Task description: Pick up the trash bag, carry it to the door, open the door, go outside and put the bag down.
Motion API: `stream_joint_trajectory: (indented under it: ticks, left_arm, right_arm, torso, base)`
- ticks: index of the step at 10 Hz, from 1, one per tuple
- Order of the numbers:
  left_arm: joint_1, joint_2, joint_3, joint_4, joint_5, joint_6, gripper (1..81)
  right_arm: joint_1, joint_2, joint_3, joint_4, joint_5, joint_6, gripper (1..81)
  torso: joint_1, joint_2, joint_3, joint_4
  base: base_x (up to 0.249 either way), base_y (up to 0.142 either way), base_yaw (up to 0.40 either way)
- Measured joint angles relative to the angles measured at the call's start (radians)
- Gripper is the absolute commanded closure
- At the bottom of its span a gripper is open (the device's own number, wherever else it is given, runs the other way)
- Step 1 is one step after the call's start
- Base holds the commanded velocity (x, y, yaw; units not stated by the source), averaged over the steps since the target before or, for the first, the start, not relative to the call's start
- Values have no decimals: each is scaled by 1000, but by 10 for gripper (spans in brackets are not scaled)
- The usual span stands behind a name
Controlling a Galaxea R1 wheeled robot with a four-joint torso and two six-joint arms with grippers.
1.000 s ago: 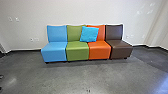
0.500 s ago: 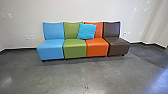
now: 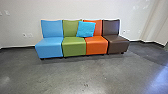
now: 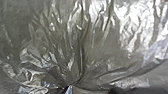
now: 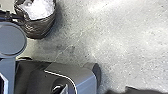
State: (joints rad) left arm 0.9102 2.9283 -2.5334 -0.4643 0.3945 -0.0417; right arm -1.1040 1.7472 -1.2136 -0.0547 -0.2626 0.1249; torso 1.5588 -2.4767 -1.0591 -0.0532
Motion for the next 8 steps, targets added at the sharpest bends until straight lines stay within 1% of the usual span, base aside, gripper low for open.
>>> stream_joint_trajectory:
  ticks: [2,3,4,5,8]
  left_arm:
    - [16,19,-52,5,1,3,10]
    - [22,27,-73,15,-2,3,10]
    - [27,32,-80,21,-22,3,10]
    - [35,40,-86,29,-51,3,10]
    - [48,66,-111,41,-74,8,10]
  right_arm:
    - [10,-17,34,2,-23,0,10]
    - [11,-19,37,3,-28,0,10]
    - [12,-19,37,3,-29,0,10]
    - [10,-19,37,3,-30,0,10]
    - [10,-23,39,3,-34,0,10]
  torso:
    - [45,-73,0,0]
    - [67,-109,0,0]
    - [89,-144,0,0]
    - [99,-166,0,0]
    - [107,-179,0,0]
  base:
    - [0,0,0]
    - [0,0,0]
    - [0,0,0]
    - [0,0,0]
    - [0,0,0]
